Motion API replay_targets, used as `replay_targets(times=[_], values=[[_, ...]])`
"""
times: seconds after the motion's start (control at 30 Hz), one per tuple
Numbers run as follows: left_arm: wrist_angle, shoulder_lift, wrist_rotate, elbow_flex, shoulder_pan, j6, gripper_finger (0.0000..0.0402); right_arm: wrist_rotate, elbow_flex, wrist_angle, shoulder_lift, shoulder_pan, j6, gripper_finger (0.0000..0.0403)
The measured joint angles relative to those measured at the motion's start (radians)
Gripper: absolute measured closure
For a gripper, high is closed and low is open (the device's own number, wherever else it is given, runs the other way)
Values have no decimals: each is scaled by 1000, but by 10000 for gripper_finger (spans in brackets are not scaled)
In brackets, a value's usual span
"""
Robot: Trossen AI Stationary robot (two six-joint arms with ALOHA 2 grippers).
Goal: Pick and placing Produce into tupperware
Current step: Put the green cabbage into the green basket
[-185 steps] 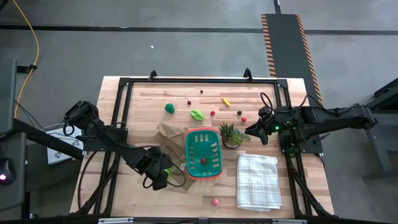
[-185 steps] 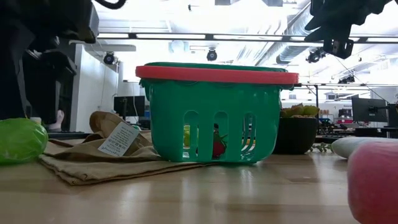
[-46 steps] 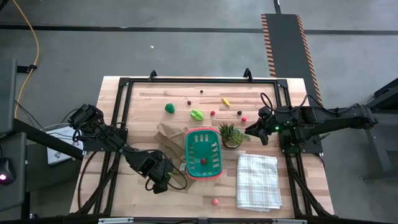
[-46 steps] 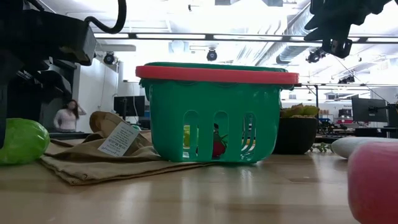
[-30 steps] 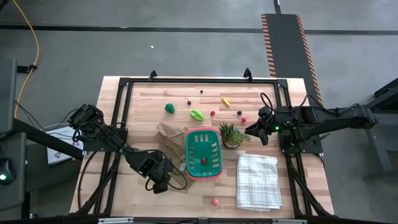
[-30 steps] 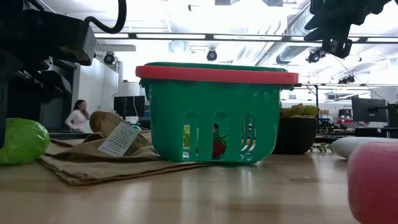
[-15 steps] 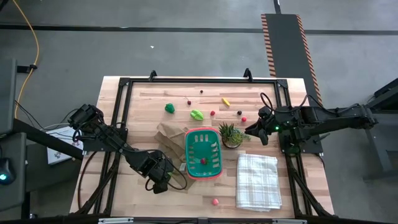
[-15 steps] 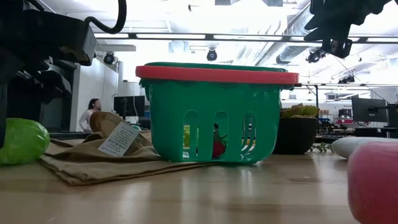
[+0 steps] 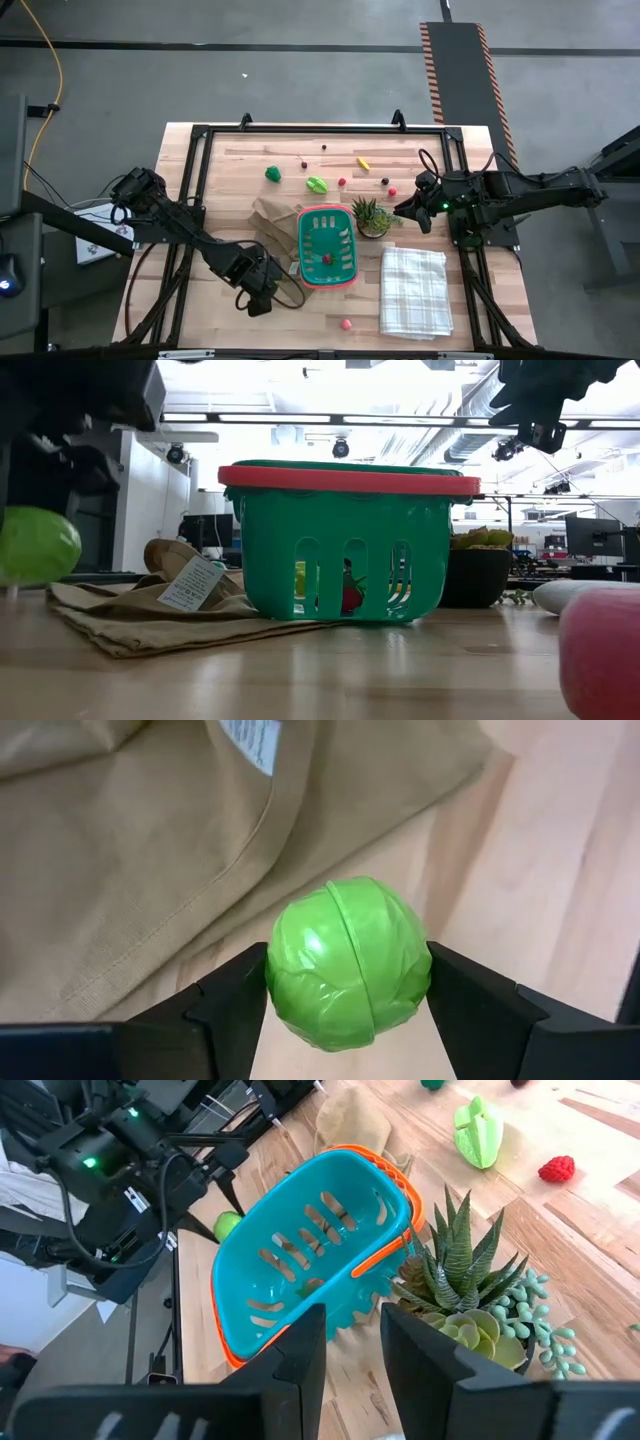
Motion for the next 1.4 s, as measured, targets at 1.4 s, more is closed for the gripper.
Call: replay_targets(times=[1.4], values=[[-159, 25, -86, 504, 356, 483, 165, 0, 0, 2, 0, 0, 11, 313]])
